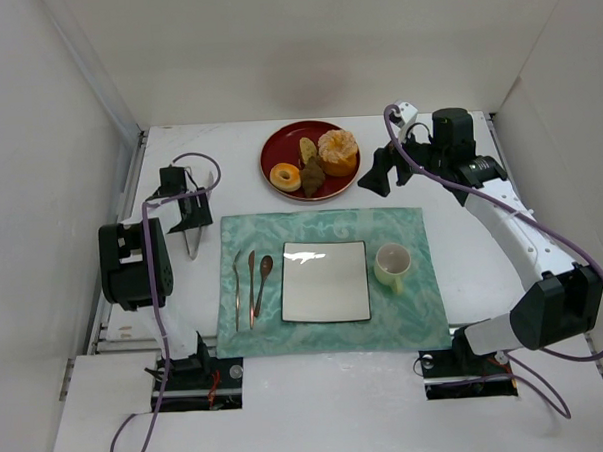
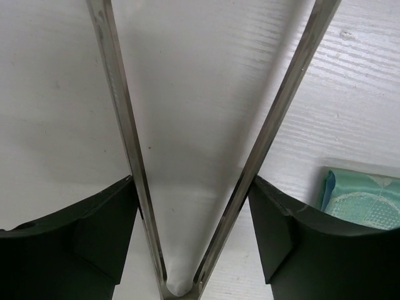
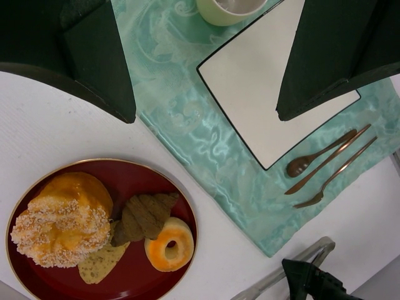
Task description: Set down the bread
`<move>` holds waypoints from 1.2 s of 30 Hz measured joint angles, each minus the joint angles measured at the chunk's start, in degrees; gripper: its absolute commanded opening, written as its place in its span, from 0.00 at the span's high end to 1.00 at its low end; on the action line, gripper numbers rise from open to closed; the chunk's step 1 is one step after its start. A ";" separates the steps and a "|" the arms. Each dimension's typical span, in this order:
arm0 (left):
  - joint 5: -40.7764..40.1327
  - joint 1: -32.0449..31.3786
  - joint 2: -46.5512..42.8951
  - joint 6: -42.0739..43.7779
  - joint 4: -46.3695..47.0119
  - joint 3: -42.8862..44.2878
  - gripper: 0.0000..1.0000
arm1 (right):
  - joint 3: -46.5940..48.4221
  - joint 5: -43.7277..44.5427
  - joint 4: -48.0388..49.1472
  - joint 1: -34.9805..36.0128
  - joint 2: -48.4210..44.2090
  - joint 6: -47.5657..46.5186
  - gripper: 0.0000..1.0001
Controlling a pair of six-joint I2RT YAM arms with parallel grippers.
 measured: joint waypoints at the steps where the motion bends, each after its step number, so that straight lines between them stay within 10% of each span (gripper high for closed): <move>1: 0.00 0.00 0.00 0.00 0.00 0.00 0.38 | 0.00 0.00 0.00 0.00 0.00 0.00 0.00; 36: 5.49 0.00 -16.31 -1.88 -4.37 -0.13 0.48 | 0.00 -0.26 -0.02 0.00 -0.04 -0.26 0.00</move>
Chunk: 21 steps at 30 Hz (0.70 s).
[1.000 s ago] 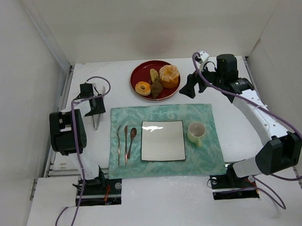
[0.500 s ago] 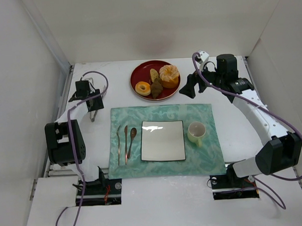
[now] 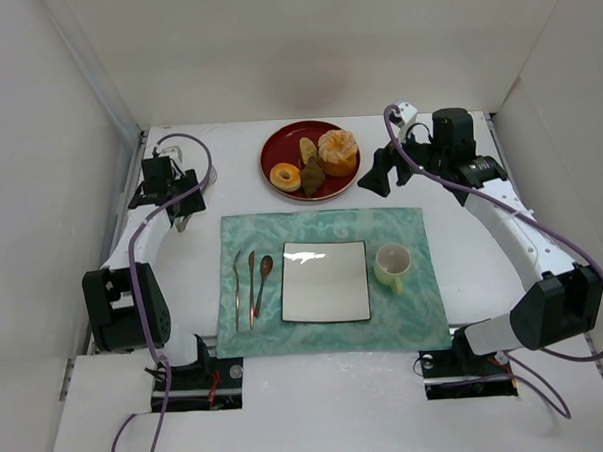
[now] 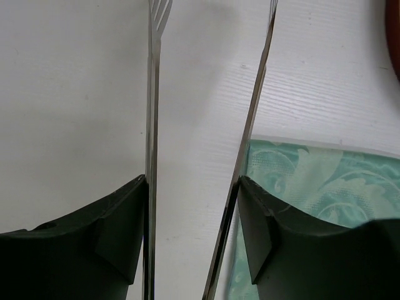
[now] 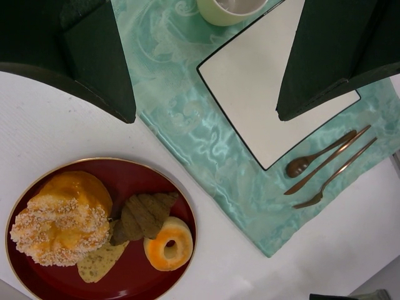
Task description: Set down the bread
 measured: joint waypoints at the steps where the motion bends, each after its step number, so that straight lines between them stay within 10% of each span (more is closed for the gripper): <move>1: 0.28 0.00 -0.52 -0.13 -0.46 0.20 0.48 | 0.00 0.00 0.02 0.00 0.00 0.00 0.00; 21: 20.04 -11.85 -13.33 -5.55 -8.94 14.38 0.48 | 0.00 -0.13 0.00 0.00 -0.02 0.00 0.00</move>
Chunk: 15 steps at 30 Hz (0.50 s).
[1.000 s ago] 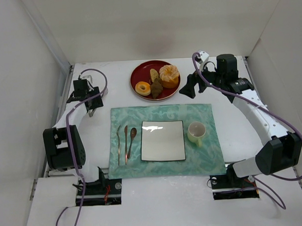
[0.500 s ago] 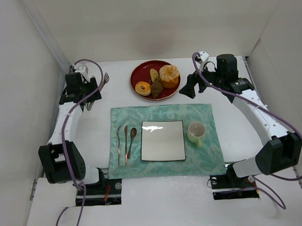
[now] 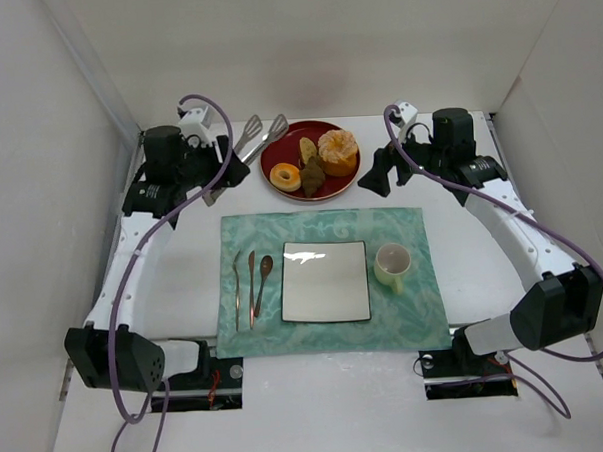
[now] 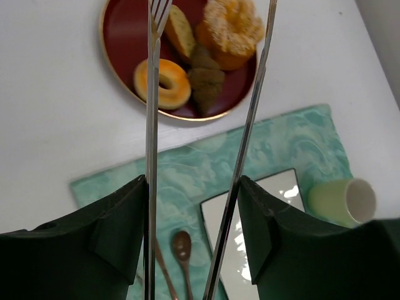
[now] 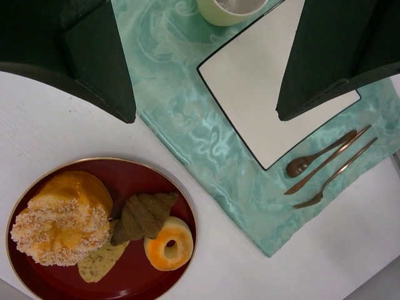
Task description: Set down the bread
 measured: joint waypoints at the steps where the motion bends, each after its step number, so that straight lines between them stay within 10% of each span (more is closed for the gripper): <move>1: 0.68 -1.18 0.33 -0.37 -0.09 0.00 0.48 | 0.00 0.35 0.00 0.00 -0.09 0.00 0.00; 15: -3.37 -12.92 13.00 -0.76 -3.26 0.96 0.48 | -1.53 4.76 1.38 -0.33 -5.55 -0.22 0.00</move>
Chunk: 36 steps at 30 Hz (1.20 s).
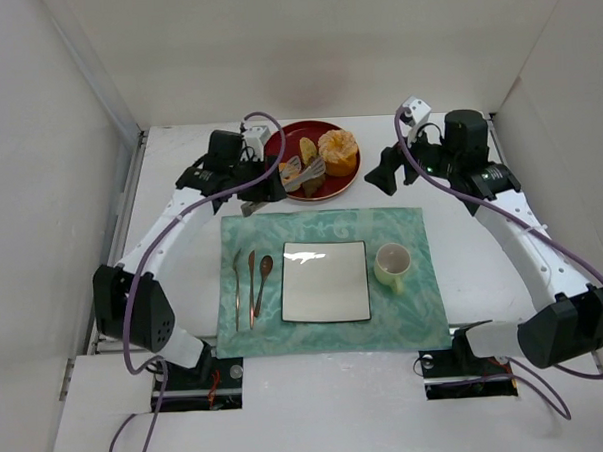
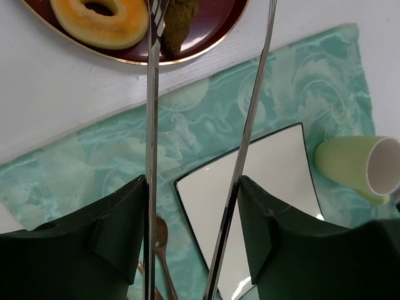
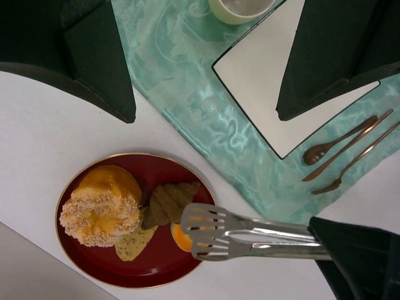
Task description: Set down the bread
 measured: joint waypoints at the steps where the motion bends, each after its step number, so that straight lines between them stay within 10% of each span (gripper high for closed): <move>1: -1.16 -1.03 0.92 0.15 -0.37 0.55 0.48 | -0.07 0.20 0.00 0.00 0.00 0.00 0.00; 20: -20.70 -7.89 11.10 2.80 -2.51 7.76 0.49 | -0.31 0.61 0.00 -0.48 0.00 0.02 0.00; 36: -21.70 -8.76 14.36 4.24 -2.40 8.68 0.50 | -0.31 0.61 0.00 -0.48 0.00 0.02 0.00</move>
